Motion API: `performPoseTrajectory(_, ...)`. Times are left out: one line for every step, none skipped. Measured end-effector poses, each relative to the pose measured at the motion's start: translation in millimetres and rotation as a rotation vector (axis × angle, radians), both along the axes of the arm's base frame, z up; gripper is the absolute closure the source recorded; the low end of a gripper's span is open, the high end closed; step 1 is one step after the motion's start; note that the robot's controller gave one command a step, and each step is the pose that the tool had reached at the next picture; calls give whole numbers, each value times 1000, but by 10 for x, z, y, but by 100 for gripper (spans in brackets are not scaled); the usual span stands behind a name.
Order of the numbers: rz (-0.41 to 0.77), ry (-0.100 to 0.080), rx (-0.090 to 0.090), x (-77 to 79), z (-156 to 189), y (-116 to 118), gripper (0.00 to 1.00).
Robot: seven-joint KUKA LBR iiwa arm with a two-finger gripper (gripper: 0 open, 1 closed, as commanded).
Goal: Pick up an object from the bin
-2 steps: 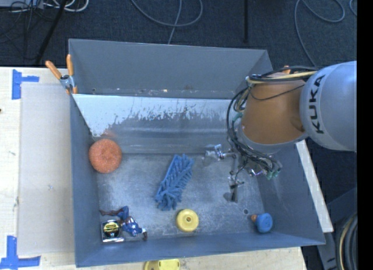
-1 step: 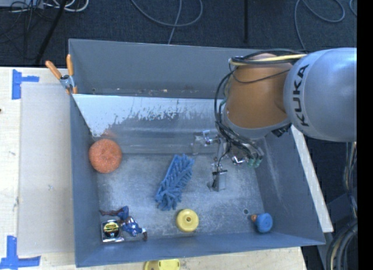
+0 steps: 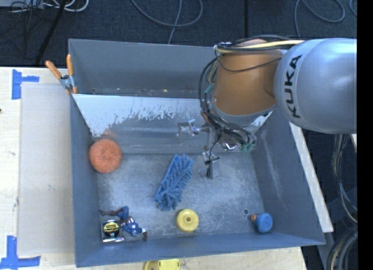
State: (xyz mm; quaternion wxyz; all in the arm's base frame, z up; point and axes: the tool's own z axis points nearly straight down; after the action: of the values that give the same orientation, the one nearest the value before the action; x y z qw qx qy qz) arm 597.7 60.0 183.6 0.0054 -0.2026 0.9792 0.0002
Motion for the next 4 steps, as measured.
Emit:
performPoseTrajectory(-42,12,-2,-233,-369,150,0)
performPoseTrajectory(-70,15,-2,-325,-516,229,0)
performPoseTrajectory(159,11,-4,-260,-757,332,0)
performPoseTrajectory(290,10,-3,-68,-1042,340,100)
